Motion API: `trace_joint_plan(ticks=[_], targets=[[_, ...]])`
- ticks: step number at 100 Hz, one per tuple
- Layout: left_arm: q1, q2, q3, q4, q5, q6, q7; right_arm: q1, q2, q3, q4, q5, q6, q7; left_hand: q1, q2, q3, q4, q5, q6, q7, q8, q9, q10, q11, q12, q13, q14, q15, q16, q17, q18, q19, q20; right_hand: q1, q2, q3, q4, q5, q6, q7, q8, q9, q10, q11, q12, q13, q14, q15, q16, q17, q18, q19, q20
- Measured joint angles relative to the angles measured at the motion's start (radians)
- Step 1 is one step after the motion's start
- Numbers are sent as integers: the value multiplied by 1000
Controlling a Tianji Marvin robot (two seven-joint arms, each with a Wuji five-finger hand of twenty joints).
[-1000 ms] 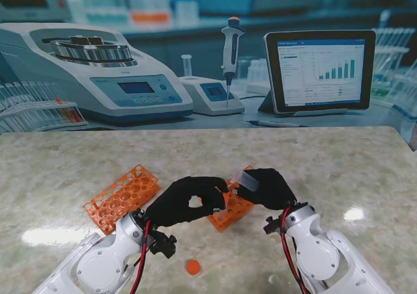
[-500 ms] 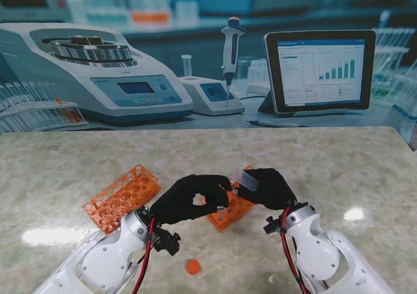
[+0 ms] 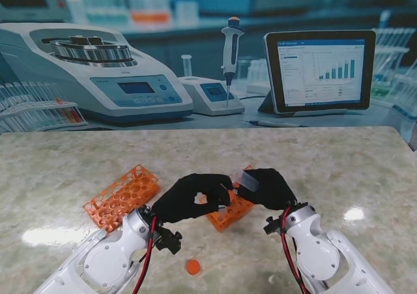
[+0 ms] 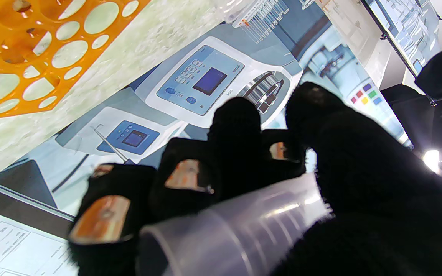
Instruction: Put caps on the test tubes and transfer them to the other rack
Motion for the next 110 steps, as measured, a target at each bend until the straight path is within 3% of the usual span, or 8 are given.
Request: trace_joint_plan(ticks=[110], targets=[[-49, -11, 20, 33, 1, 43, 22, -1, 0, 0, 1, 0, -7, 0, 1, 9, -10, 0, 0, 0, 0, 0, 0, 0, -2, 0, 0, 0, -1, 0, -8, 0, -1, 0, 0, 0, 0, 0, 0, 0, 0, 0, 0, 0, 0, 0, 0, 0, 0, 0, 0, 0, 0, 0]])
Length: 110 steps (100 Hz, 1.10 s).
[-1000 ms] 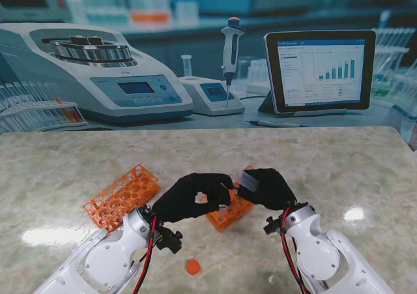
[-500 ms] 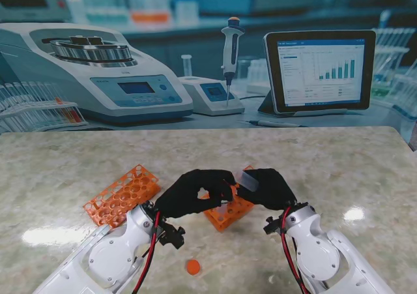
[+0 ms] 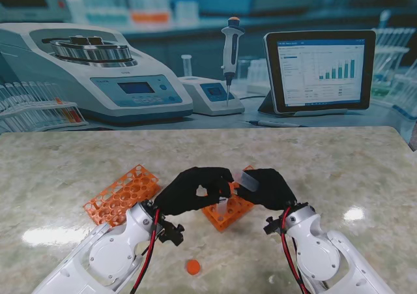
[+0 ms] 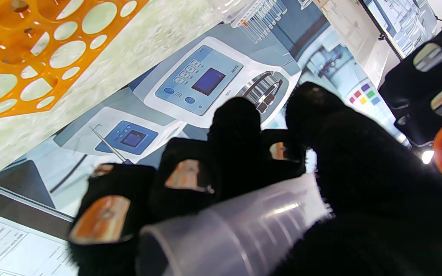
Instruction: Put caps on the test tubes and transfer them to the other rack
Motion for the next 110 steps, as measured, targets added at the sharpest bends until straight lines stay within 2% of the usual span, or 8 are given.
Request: trace_joint_plan(ticks=[30, 110], targets=[[-9, -7, 5, 2, -1, 3, 18, -2, 0, 2, 0, 0, -1, 0, 0, 0, 0, 0, 0, 0, 0, 0, 0, 0, 0, 0, 0, 0, -1, 0, -1, 0, 0, 0, 0, 0, 0, 0, 0, 0, 0, 0, 0, 0, 0, 0, 0, 0, 0, 0, 0, 0, 0, 0], [-61, -13, 44, 47, -36, 16, 12, -3, 3, -1, -2, 0, -16, 10, 0, 1, -1, 0, 0, 0, 0, 0, 0, 0, 0, 0, 0, 0, -2, 0, -3, 0, 0, 0, 1, 0, -3, 0, 0, 0, 0, 0, 0, 0, 0, 0, 0, 0, 0, 0, 0, 0, 0, 0]])
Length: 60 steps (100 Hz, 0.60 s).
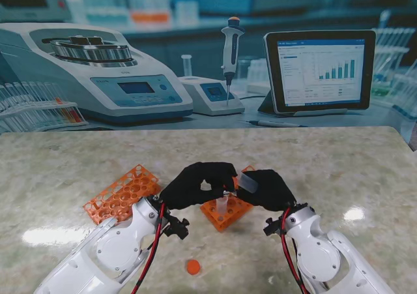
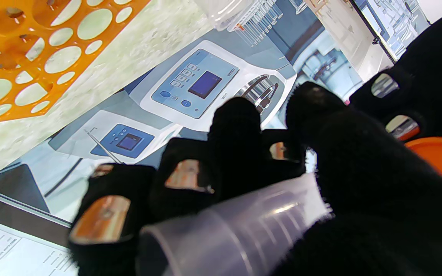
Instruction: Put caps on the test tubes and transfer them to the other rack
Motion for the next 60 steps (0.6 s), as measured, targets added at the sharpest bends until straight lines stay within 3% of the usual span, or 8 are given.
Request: trace_joint_plan(ticks=[60], targets=[[-8, -2, 2, 10, 1, 9, -3, -12, 1, 0, -8, -6, -10, -2, 0, 1, -8, 0, 0, 0, 0, 1, 0, 0, 0, 0, 0, 0, -6, 0, -1, 0, 0, 0, 7, 0, -5, 0, 0, 0, 0, 0, 0, 0, 0, 0, 0, 0, 0, 0, 0, 0, 0, -1]])
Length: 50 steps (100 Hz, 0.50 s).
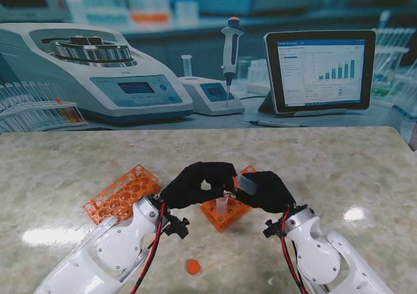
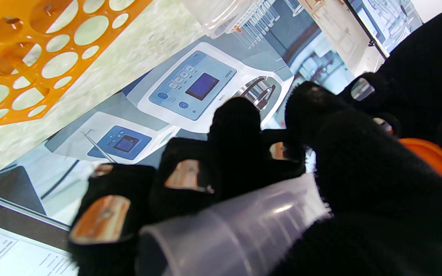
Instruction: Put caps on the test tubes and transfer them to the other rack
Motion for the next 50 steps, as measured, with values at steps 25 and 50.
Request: trace_joint_plan(ticks=[25, 50], targets=[[-1, -3, -1, 0, 5, 5, 13, -6, 0, 0, -7, -3, -9, -1, 0, 0, -1, 0, 0, 0, 0, 0, 0, 0, 0, 0, 0, 0, -2, 0, 0, 0, 0, 0, 0, 0, 0, 0, 0, 0, 0, 0, 0, 0, 0, 0, 0, 0, 0, 0, 0, 0, 0, 0], [-9, -4, 4, 3, -14, 8, 10, -10, 1, 1, -11, -4, -17, 1, 0, 1, -2, 0, -4, 0, 0, 0, 0, 0, 0, 0, 0, 0, -3, 0, -9, 5, 0, 0, 0, 0, 0, 0, 0, 0, 0, 8, 0, 0, 0, 0, 0, 0, 0, 0, 0, 0, 0, -6]])
